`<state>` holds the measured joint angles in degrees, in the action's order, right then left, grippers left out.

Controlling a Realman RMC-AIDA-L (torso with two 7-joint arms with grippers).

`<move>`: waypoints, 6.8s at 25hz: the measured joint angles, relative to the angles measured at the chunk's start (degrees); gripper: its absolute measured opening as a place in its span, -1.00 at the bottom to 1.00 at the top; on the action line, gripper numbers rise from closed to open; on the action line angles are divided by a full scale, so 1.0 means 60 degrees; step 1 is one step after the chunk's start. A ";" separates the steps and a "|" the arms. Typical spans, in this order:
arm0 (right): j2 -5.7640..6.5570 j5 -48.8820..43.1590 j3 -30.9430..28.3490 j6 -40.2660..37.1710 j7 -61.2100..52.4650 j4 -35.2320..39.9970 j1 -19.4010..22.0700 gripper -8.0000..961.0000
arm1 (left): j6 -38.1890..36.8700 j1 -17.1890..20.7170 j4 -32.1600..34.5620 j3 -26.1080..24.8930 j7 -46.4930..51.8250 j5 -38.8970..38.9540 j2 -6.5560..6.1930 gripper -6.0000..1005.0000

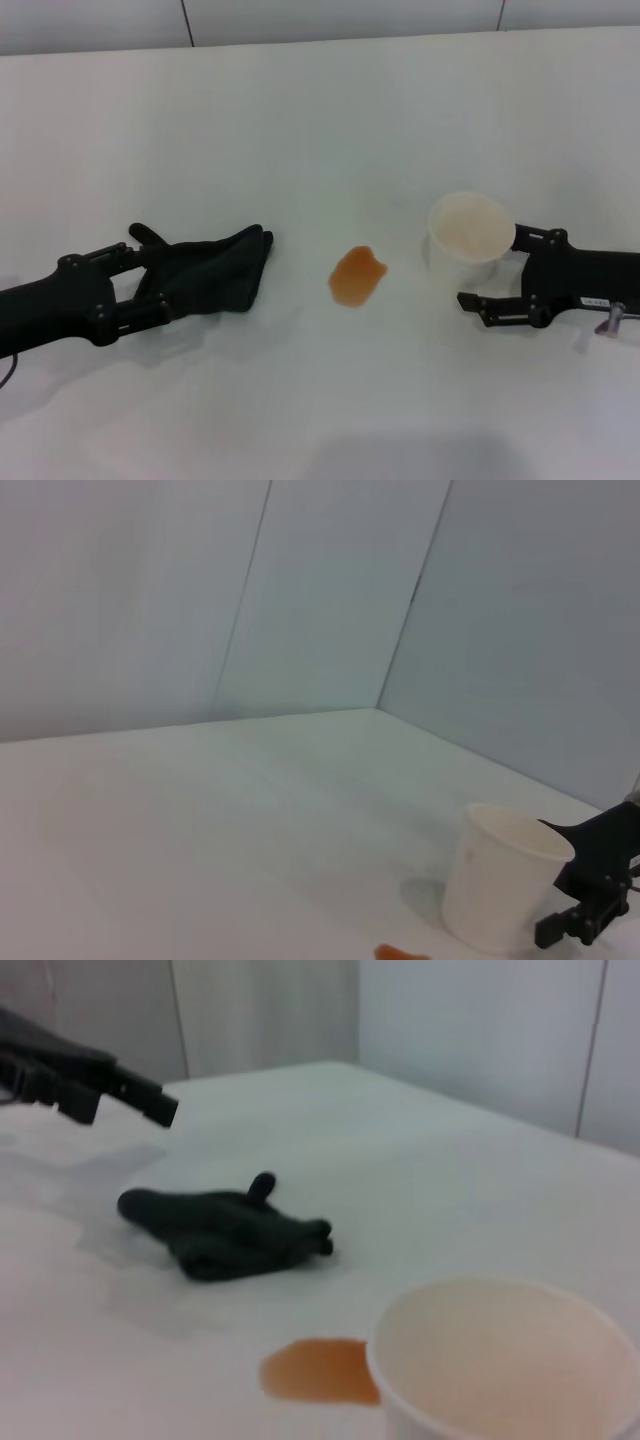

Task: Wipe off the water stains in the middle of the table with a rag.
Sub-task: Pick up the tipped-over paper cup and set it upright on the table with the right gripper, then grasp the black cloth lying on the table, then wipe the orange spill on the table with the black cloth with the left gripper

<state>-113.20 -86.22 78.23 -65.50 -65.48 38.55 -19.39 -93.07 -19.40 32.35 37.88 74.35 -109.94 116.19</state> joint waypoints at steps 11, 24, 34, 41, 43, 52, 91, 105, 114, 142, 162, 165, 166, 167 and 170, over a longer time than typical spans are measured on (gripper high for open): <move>0.0023 -0.2092 -0.0779 -0.0155 -0.1640 0.2060 0.0640 0.79 | 0.0000 0.0066 -0.0001 0.0000 0.0000 0.0001 -0.0028 0.53; 0.0078 -0.4210 -0.3341 -0.2868 -0.3500 0.3464 0.0460 0.79 | -0.0001 -0.0013 -0.0001 0.0000 0.0000 -0.0002 -0.0029 0.53; -0.0226 -0.4193 -0.3639 -0.3929 -0.3832 0.4056 -0.0271 0.79 | 0.0085 -0.0034 0.0082 0.0000 0.0000 -0.0002 -0.0029 0.53; -0.0337 -0.3985 -0.3422 -0.3973 -0.3783 0.4158 -0.0687 0.79 | 0.0088 -0.0063 0.0088 0.0000 -0.0008 -0.0002 -0.0008 0.53; -0.0341 -0.3831 -0.3310 -0.3950 -0.3735 0.4160 -0.0711 0.79 | 0.0088 -0.0061 0.0088 0.0000 -0.0006 -0.0002 -0.0003 0.53; -0.0347 -0.3505 -0.3071 -0.4014 -0.3596 0.4186 -0.0682 0.79 | 0.0024 -0.0038 0.0088 0.0003 0.0048 -0.0010 0.0016 0.53; -0.0370 -0.2855 -0.1499 -0.3322 -0.2740 0.4218 -0.0635 0.79 | -0.0360 -0.3927 0.5027 0.3160 0.9896 -0.7156 0.0403 0.53; -0.0365 -0.2855 -0.1495 -0.3316 -0.2738 0.4178 -0.0634 0.79 | 0.1345 -0.4033 0.4418 0.5246 1.0265 -0.7026 0.0495 0.53; -0.0367 -0.2856 -0.1537 -0.3211 -0.2738 0.4163 -0.0635 0.79 | 0.2057 -0.4047 0.4343 0.6522 1.0250 -0.6578 0.0501 0.53; -0.0338 -0.2869 -0.1597 -0.3160 -0.2739 0.4183 -0.0655 0.79 | 0.2236 -0.4510 0.3636 0.7351 1.1385 -0.6512 0.0485 0.31; -0.0337 -0.2855 -0.1612 -0.3174 -0.2723 0.4213 -0.0635 0.79 | 0.2200 -0.4688 0.3354 0.7486 1.1536 -0.6783 0.0504 -0.82; -0.0337 -0.2855 -0.1612 -0.3186 -0.2724 0.4232 -0.0634 0.79 | 0.2209 -0.4691 0.3361 0.7464 1.1541 -0.6785 0.0500 -0.82; -0.0337 -0.2854 -0.1613 -0.3195 -0.2723 0.4240 -0.0634 0.79 | 0.2218 -0.4691 0.3362 0.7451 1.1542 -0.6785 0.0499 -0.82; -0.0337 -0.2854 -0.1612 -0.3198 -0.2723 0.4243 -0.0635 0.79 | 0.2233 -0.4691 0.3362 0.7445 1.1542 -0.6785 0.0498 -0.82; -0.0337 -0.2855 -0.1612 -0.3200 -0.2724 0.4243 -0.0634 0.79 | 0.2283 -0.4684 0.3351 0.7435 1.1545 -0.6764 0.0498 -0.82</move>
<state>-115.22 -103.35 68.55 -84.70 -81.82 64.01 -23.20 -79.37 -47.51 52.45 82.49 143.62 -150.52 119.18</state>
